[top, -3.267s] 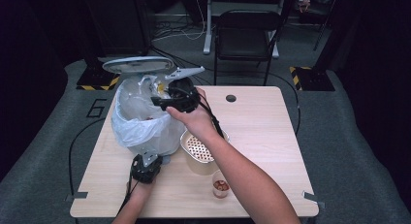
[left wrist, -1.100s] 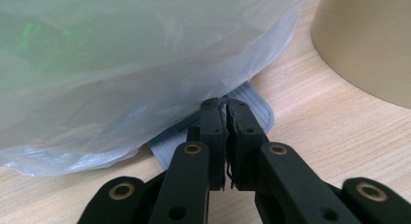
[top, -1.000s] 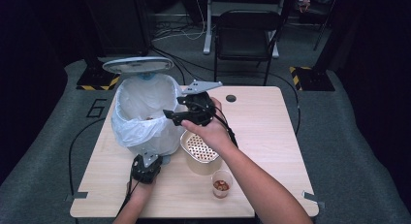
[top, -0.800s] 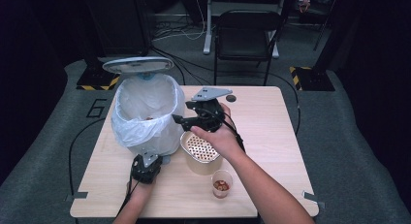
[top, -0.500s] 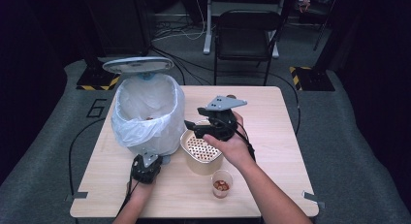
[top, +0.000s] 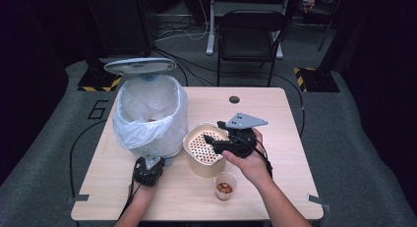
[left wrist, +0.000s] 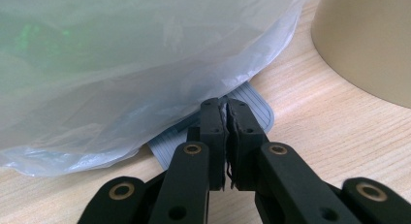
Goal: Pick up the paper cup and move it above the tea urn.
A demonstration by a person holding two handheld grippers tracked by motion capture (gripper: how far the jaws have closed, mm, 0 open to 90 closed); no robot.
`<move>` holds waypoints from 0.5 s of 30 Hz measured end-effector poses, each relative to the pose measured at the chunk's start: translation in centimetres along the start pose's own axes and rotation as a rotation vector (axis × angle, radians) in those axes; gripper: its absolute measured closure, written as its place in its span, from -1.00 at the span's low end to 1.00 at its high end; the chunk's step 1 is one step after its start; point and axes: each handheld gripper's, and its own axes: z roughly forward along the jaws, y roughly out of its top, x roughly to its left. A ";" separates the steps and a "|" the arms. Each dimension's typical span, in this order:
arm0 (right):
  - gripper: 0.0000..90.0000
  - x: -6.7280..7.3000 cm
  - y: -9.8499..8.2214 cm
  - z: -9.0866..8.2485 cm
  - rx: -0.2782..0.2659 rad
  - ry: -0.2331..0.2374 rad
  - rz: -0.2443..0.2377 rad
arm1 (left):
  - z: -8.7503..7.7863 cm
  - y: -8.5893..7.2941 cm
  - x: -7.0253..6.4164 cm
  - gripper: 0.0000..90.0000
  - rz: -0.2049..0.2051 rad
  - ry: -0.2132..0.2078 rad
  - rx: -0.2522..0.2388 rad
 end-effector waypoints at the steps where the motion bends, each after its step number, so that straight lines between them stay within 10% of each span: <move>1: -0.25 -0.1 -0.3 0.0 0.003 0.000 0.007 | 0.0 0.0 0.0 0.91 0.000 0.001 0.000; 15: -0.39 -0.8 -4.2 -0.3 0.030 -0.001 0.036 | 0.0 0.0 0.0 0.91 -0.001 -0.001 0.005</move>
